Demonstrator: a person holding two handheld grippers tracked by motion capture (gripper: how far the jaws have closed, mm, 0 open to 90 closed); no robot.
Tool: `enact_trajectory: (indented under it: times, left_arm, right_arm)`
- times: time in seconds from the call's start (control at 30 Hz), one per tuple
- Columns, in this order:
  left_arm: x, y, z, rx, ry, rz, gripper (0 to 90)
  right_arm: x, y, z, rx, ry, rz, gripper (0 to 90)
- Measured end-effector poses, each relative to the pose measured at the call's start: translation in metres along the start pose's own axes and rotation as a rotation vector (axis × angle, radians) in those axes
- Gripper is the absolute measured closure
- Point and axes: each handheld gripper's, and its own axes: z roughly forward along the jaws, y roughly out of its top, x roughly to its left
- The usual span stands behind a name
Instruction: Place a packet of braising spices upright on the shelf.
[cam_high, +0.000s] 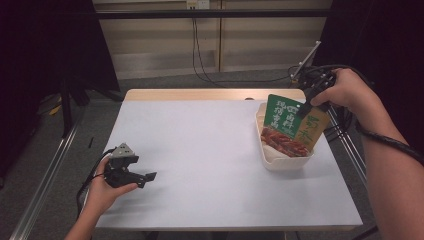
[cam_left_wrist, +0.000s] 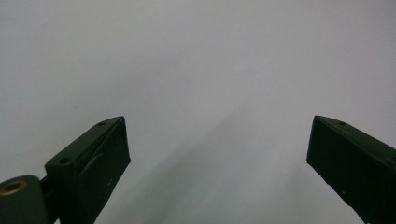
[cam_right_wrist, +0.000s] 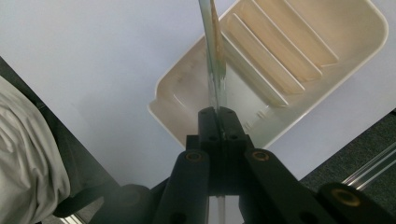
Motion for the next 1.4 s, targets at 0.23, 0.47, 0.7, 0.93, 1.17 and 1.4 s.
enact_trajectory:
  times: [0.23,0.47,0.7,0.93,1.17,1.4]
  left_arm:
    - [0.0,0.0,0.001,-0.001,0.007,0.004,5.5]
    - [0.0,0.0,0.001,-0.006,0.007,0.0,5.5]
    - [0.0,0.0,0.001,-0.006,0.009,0.003,5.5]
    - [-0.001,-0.001,0.002,-0.017,0.011,0.001,5.5]
    - [-0.001,-0.001,0.001,-0.011,0.009,0.001,5.5]
    - [-0.001,-0.001,0.002,-0.017,0.013,0.003,5.5]
  right_arm:
    - [-0.001,-0.002,0.002,-0.001,0.002,0.001,90.0]
    - [-0.003,-0.004,0.004,-0.003,0.008,0.005,90.0]
    - [-0.005,-0.006,0.006,-0.003,-0.002,0.002,90.0]
    - [-0.007,-0.008,0.01,-0.001,-0.005,0.008,90.0]
    - [-0.009,-0.009,0.014,-0.008,0.005,0.004,90.0]
    - [-0.009,-0.009,0.013,-0.007,-0.013,0.014,89.5]
